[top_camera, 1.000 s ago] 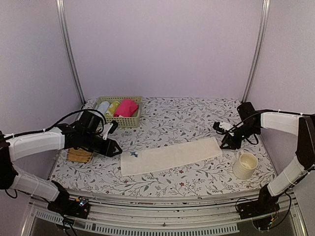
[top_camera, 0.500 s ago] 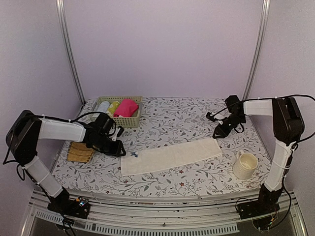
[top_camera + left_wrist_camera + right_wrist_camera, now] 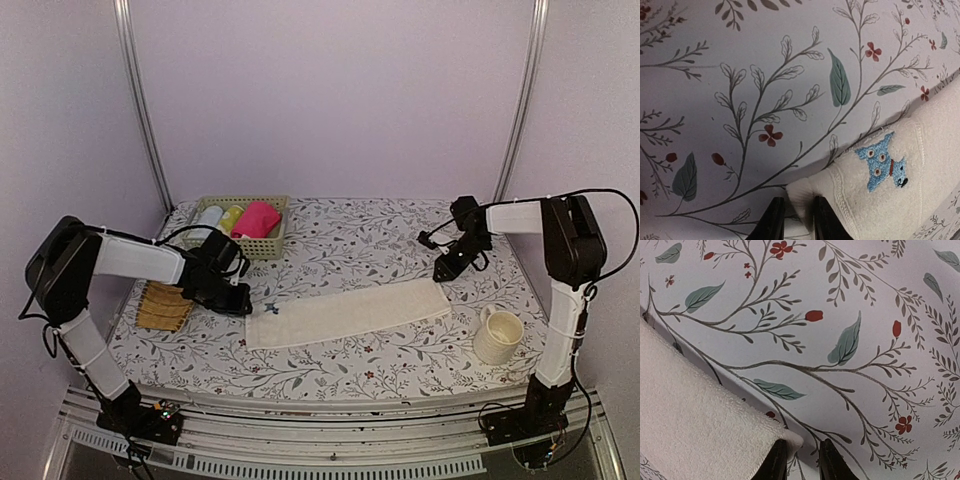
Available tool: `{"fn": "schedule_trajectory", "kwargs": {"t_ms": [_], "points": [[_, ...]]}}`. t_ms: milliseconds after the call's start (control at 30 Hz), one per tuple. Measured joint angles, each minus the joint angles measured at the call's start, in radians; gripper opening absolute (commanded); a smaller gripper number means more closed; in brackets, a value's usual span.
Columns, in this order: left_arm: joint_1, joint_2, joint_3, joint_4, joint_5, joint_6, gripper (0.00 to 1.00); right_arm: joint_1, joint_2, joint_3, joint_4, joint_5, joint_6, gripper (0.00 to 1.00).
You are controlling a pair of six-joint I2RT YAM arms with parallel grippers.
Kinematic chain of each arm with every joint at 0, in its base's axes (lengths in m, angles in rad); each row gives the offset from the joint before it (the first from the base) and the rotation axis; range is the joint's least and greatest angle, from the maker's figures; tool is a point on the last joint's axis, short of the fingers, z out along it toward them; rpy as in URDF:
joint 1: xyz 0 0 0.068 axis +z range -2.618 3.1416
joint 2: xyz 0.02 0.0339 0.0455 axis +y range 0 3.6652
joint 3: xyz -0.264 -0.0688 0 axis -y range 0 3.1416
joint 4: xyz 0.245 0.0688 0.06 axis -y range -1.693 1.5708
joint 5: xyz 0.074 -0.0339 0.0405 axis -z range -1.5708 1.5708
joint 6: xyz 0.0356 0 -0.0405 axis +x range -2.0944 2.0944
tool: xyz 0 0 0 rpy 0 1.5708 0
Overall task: Roll the towels
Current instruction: Adjust the towel at the center of the board.
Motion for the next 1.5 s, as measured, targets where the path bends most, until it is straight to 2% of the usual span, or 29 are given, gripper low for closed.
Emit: {"fn": "schedule_trajectory", "kwargs": {"t_ms": [233, 567, 767, 900, 1067, 1200, 1300, 1500], "points": [[-0.023, 0.023, 0.039, -0.042, -0.105, -0.018, 0.24, 0.017, 0.035, 0.058, 0.002, 0.075, 0.023, 0.22], [-0.035, 0.060, 0.096, -0.080, -0.134, -0.022, 0.27, 0.012, 0.138, 0.248, 0.001, 0.151, 0.044, 0.22], [-0.037, 0.053, 0.101, -0.099, -0.148, -0.031, 0.29, 0.006, 0.127, 0.314, -0.009, 0.126, 0.077, 0.28], [-0.049, -0.011, 0.087, -0.118, -0.166, -0.043, 0.30, 0.002, 0.071, 0.288, -0.047, 0.032, 0.111, 0.25], [-0.079, -0.124, 0.058, -0.056, -0.118, -0.041, 0.18, 0.003, 0.011, 0.227, -0.129, -0.168, 0.116, 0.20], [-0.106, -0.116, 0.041, 0.009, -0.039, -0.032, 0.04, 0.017, -0.002, 0.129, -0.162, -0.233, 0.108, 0.18], [-0.132, -0.073, 0.029, 0.037, 0.011, -0.026, 0.02, 0.026, -0.002, 0.068, -0.187, -0.237, 0.100, 0.14], [-0.159, -0.013, 0.008, 0.065, 0.064, -0.029, 0.01, 0.017, 0.008, 0.027, -0.188, -0.162, 0.099, 0.13]]}}
